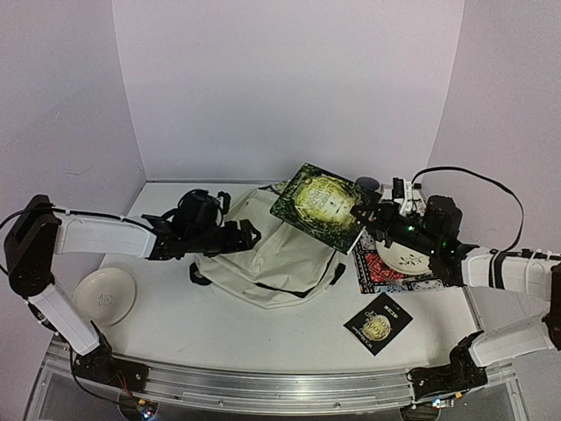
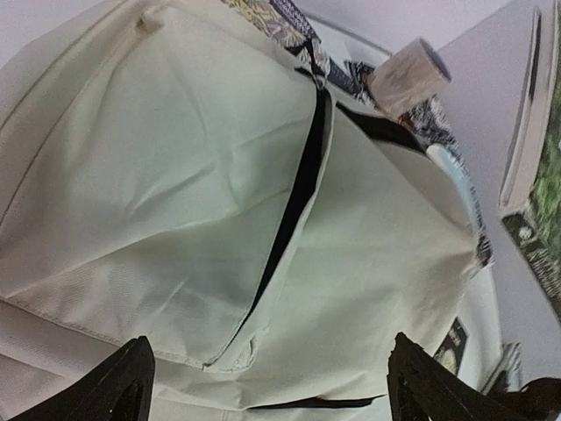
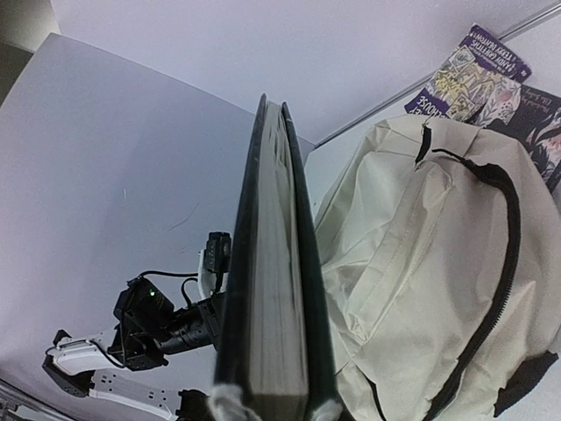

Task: Pack the student bag
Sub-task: Pass from the left arm to the right, then move the card case to the center of the board.

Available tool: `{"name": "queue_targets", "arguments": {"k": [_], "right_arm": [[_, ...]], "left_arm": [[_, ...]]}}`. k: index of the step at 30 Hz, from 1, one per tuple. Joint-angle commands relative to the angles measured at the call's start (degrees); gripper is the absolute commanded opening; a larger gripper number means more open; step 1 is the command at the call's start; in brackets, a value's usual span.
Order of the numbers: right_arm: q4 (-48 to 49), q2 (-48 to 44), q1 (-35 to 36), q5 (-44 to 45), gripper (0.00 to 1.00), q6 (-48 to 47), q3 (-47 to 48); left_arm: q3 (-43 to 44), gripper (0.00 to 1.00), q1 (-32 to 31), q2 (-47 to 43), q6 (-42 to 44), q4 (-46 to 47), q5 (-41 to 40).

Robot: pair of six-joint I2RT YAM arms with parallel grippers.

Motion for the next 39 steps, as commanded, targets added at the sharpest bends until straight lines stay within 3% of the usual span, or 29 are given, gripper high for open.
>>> {"name": "queue_targets", "arguments": {"k": [1, 6, 13, 19, 24, 29, 35, 39], "right_arm": [[2.4, -4.7, -0.6, 1.2, 0.0, -2.9, 0.2], [-1.3, -7.6, -0.6, 2.5, 0.0, -4.6, -0.4], [-6.8, -10.8, -0.6, 3.3, 0.0, -6.9, -0.1], [-9.3, -11.5, -0.6, 3.5, 0.0, -8.3, 0.2], [-10.0, -10.8, -0.6, 3.0, 0.0, -8.9, 0.7], [-9.9, -9.5, -0.6, 1.8, 0.0, -9.2, 1.7], [-11.3, -10.2, -0.6, 1.8, 0.0, -9.7, 1.6], [-13.1, -11.4, -0.6, 2.0, 0.0, -10.0, 0.7]], "left_arm": [[8.5, 0.94, -4.1, 5.8, 10.3, -12.1, -9.1], [13.2, 0.9, -4.6, 12.5, 11.9, -14.6, -12.3], [16.2, 0.7, -4.5, 17.4, 11.4, -19.9, -19.2], [8.1, 0.59, -1.4, 13.1, 8.1, -22.4, -23.3], [-0.4, 0.56, 3.4, 6.8, 6.0, -22.9, -22.8], [-3.3, 0.58, 5.5, 0.1, 5.7, -23.5, -23.5], [-2.1, 0.83, 5.1, -6.9, 11.0, -24.0, -16.2], [-0.4, 0.91, 1.2, -11.8, 17.4, -24.1, -12.2]]}}
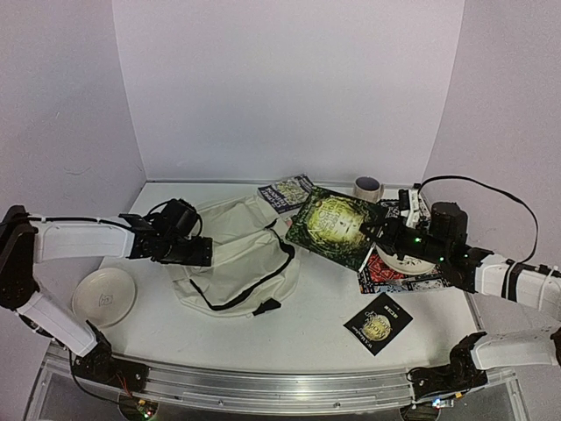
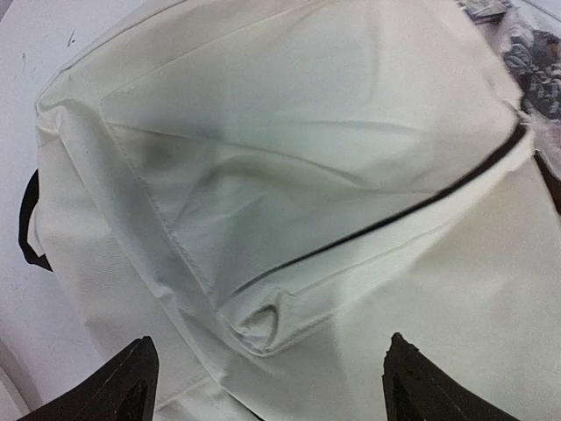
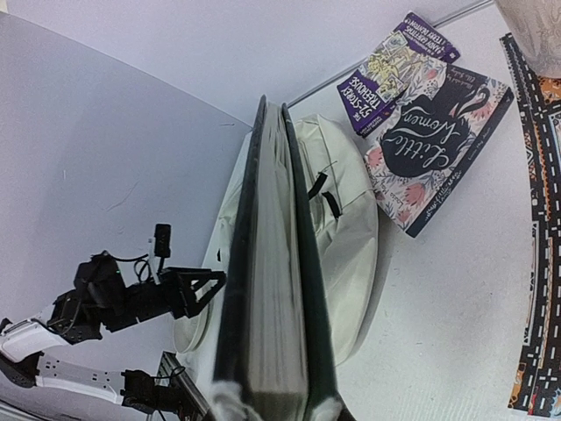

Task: Pack the student bag
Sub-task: Move the card case to the center of the board.

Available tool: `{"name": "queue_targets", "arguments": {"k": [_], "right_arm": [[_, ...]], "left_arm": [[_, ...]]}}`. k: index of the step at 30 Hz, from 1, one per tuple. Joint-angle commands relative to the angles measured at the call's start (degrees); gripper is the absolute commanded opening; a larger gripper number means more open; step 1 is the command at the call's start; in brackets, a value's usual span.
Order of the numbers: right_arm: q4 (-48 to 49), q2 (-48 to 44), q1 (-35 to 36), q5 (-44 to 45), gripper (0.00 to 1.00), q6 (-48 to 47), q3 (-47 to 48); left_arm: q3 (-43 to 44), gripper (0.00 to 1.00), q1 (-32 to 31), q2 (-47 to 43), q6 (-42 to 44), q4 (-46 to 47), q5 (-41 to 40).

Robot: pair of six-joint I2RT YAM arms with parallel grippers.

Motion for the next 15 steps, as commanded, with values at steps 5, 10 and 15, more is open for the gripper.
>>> {"name": "queue_targets", "arguments": {"k": [5, 10, 15], "right_arm": [[3.8, -4.2, -0.2, -0.7, 0.0, -1.0, 0.3], [3.1, -5.3, -0.2, -0.7, 0.0, -0.8, 0.0], [2.5, -5.9, -0.2, -1.2, 0.0, -0.5, 0.1]], "left_arm": [[4.3, 0.97, -11.2, -8.2, 13.0, -1.3, 10.0], [4.6, 0.99, -16.5, -7.7, 16.2, -1.8, 13.0], [5.5, 0.99, -20.6, -4.3, 18.1, -3.1, 11.9]]}}
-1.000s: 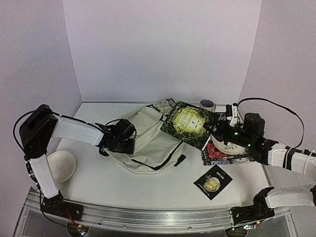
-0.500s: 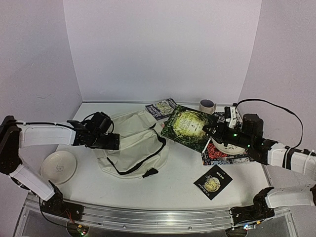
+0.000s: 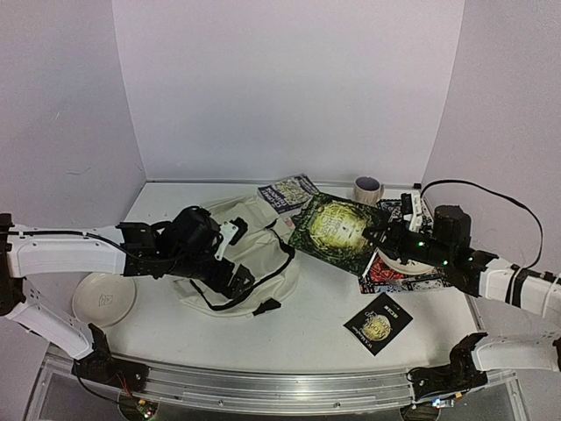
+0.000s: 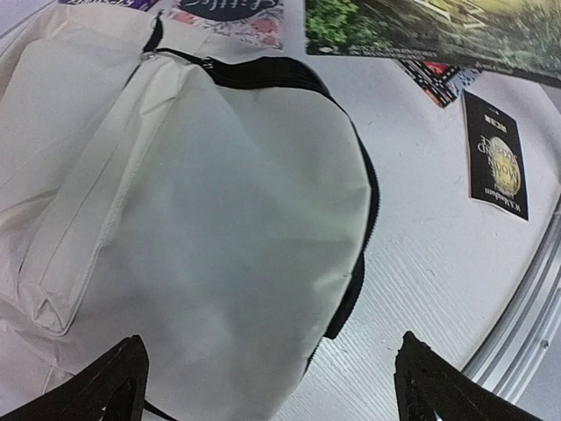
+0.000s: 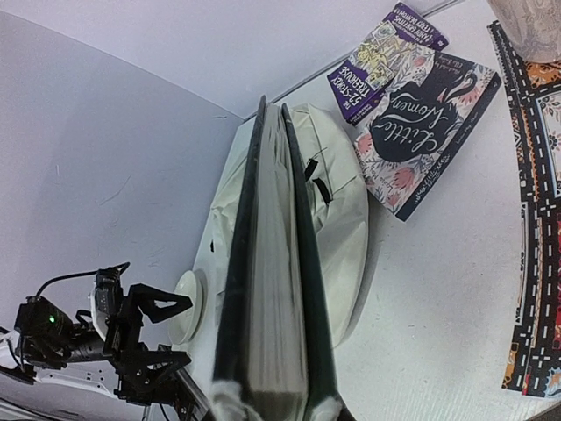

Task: Pack the student bag
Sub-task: Move the card case to the center of the board, then pick up the largest pocket of the bag from the student bag.

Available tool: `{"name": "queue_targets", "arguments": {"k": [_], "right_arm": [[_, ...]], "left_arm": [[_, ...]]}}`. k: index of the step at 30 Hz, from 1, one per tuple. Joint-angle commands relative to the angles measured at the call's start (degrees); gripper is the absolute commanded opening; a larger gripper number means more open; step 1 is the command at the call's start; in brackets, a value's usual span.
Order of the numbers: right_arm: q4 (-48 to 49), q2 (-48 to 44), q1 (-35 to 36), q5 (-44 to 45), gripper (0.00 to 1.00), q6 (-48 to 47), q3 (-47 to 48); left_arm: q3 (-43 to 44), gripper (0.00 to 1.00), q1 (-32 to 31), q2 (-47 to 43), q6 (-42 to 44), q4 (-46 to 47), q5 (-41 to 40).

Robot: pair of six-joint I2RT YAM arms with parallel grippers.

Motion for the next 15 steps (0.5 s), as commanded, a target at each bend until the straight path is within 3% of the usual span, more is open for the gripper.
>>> {"name": "queue_targets", "arguments": {"k": [1, 8, 15], "right_arm": [[6.2, -2.8, -0.2, -1.3, 0.0, 0.0, 1.1], [6.1, -4.0, -0.2, -1.8, 0.0, 0.9, 0.1], [6.2, -5.4, -0.1, -2.9, 0.0, 1.7, -0.5]], "left_arm": [[2.8, 0.99, -3.0, 3.6, 3.8, -2.1, -0.9], [4.8, 0.94, -3.4, 10.9, 4.2, -3.1, -9.3], [10.1, 0.71, -3.3, 12.4, 3.4, -6.3, -20.7]]}}
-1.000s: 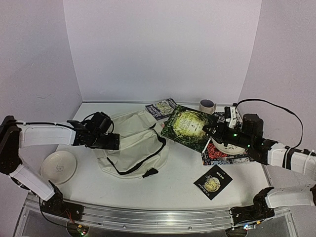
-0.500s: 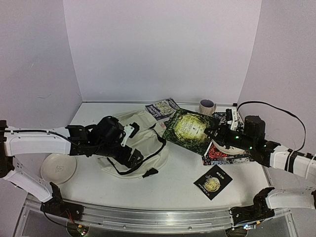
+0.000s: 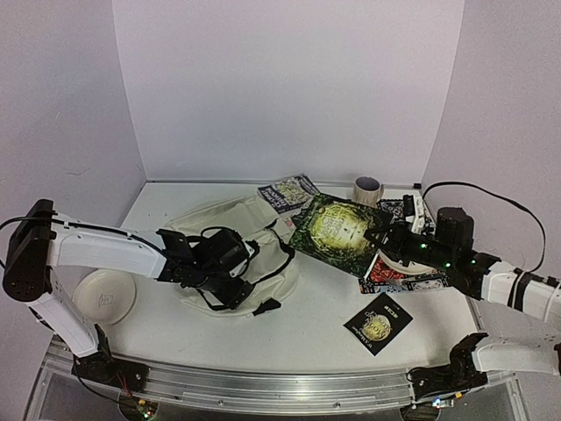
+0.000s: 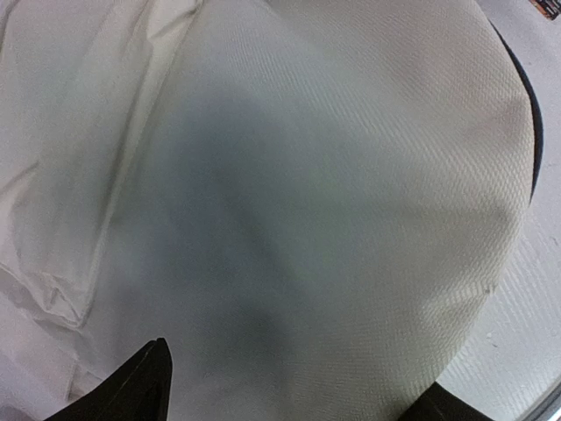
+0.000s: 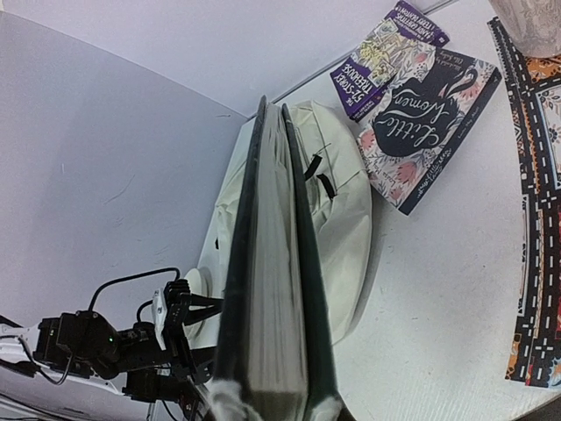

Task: Pack the student bag
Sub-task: Pick up the largest pocket of the bag from the student bag.

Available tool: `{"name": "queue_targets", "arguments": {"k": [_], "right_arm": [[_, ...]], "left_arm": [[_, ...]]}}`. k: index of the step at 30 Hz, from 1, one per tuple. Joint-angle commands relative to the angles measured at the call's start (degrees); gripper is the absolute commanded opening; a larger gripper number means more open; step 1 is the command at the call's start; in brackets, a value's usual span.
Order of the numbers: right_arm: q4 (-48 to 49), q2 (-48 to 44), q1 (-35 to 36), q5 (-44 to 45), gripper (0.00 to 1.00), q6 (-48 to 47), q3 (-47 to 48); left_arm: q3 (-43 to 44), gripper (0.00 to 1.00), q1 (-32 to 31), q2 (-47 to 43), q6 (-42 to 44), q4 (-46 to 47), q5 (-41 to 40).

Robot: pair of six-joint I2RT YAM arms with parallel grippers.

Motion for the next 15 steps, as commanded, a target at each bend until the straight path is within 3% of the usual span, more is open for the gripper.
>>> {"name": "queue_targets", "arguments": {"k": [1, 6, 11, 12, 15], "right_arm": [[7.0, -3.4, -0.1, -2.6, 0.0, 1.0, 0.4], [7.1, -4.4, 0.0, -3.4, 0.0, 2.3, 0.4], [7.8, -4.8, 2.4, -2.0, 0.0, 4.7, 0.3], [8.1, -4.7, 3.1, -1.6, 0.0, 5.1, 0.3], [8.5, -4.1, 6.0, 0.2, 0.0, 5.8, 0.6]], "left_arm": [[5.8, 0.67, 0.2, -1.4, 0.3, -1.1, -9.3], [7.5, 0.41, 0.3, -1.7, 0.5, -2.0, -11.6], [10.6, 0.05, 0.3, -2.0, -0.3, -2.9, -11.8], [11.5, 0.01, 0.4, -2.2, -0.6, -3.1, -11.7], [14.6, 0.0, 0.4, -2.8, -1.9, -4.0, -12.5]]}}
